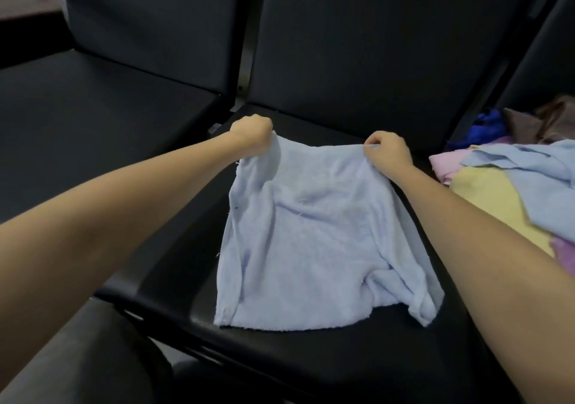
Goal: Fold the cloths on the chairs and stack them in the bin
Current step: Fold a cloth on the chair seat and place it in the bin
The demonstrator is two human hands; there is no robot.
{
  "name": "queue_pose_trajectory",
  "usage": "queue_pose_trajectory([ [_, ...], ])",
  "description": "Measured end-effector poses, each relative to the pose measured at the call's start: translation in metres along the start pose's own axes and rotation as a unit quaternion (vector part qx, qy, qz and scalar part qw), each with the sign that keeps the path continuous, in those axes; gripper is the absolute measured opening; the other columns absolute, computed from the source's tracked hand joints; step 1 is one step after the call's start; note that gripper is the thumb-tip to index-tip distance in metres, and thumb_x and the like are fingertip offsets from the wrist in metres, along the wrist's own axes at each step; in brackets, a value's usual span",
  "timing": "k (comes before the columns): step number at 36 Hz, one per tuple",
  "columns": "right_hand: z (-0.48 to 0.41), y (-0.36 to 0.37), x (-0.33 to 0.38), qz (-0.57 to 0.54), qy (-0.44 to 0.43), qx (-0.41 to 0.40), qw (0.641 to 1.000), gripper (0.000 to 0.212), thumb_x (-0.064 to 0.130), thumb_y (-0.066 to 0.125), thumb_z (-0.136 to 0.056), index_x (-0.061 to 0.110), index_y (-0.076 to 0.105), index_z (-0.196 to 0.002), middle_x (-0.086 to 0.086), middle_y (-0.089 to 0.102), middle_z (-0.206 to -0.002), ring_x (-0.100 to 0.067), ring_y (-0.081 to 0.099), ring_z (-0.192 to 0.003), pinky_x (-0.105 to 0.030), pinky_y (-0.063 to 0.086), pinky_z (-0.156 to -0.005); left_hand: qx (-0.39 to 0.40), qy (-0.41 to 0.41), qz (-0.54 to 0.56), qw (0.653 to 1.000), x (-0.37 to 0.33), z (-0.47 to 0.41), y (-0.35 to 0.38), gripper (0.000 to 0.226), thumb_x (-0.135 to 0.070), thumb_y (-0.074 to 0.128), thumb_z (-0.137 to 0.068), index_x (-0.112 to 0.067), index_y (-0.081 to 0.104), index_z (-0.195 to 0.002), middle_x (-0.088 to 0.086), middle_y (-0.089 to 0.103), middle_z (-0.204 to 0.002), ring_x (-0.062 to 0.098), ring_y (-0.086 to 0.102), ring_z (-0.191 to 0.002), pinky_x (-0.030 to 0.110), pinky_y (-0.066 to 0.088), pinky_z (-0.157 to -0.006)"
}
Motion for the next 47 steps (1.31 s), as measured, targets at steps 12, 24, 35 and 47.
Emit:
queue_pose_trajectory([
  [12, -0.003, 0.008, 0.001, 0.223, -0.088, 0.162, 0.957, 0.039, 0.021, 0.049, -0.089, 0.023, 0.053, -0.128, -0.001, 0.056, -0.124, -0.025, 0.049, -0.117, -0.036, 0.028, -0.093, 0.105, 0.029, -0.03, 0.994, 0.0, -0.004, 0.016, 0.032, -0.013, 0.043, -0.091, -0.008, 0.05, -0.122, 0.012, 0.049, -0.124, 0.033, 0.043, -0.116, 0.039, 0.044, -0.082],
  [24, 0.032, -0.062, 0.013, 0.149, -0.142, 0.157, 0.966, 0.006, 0.026, 0.069, -0.077, 0.024, 0.064, -0.079, 0.001, 0.063, -0.085, -0.023, 0.054, -0.093, -0.034, 0.033, -0.086, 0.121, 0.097, 0.054, 0.986, 0.006, 0.022, -0.017, 0.013, -0.017, 0.046, -0.092, -0.012, 0.039, -0.083, 0.005, 0.048, -0.083, 0.025, 0.044, -0.077, 0.03, 0.034, -0.066],
  [35, 0.077, -0.141, 0.062, 0.058, -0.198, 0.023, 0.978, 0.015, 0.023, 0.071, -0.082, 0.011, 0.076, -0.089, 0.003, 0.068, -0.093, -0.015, 0.061, -0.097, -0.033, 0.041, -0.092, 0.017, 0.102, 0.16, 0.982, 0.02, 0.056, -0.087, 0.033, -0.025, 0.041, -0.1, -0.003, 0.053, -0.078, 0.005, 0.05, -0.076, 0.019, 0.044, -0.073, 0.03, 0.034, -0.062],
  [47, 0.121, -0.149, 0.041, 0.282, -0.072, 0.207, 0.934, 0.01, 0.023, 0.055, -0.093, 0.015, 0.057, -0.098, -0.005, 0.058, -0.1, -0.022, 0.054, -0.088, -0.033, 0.043, -0.075, 0.081, 0.091, 0.08, 0.989, 0.014, 0.089, -0.138, 0.021, -0.021, 0.046, -0.092, -0.004, 0.055, -0.083, 0.01, 0.056, -0.077, 0.023, 0.055, -0.063, 0.027, 0.038, -0.053],
])
Point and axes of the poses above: each hand's wrist, its own z-axis away from the middle knuckle, its own y-axis out of the palm, x = y × z, the point moved 2 cm from there along -z, towards the middle knuckle
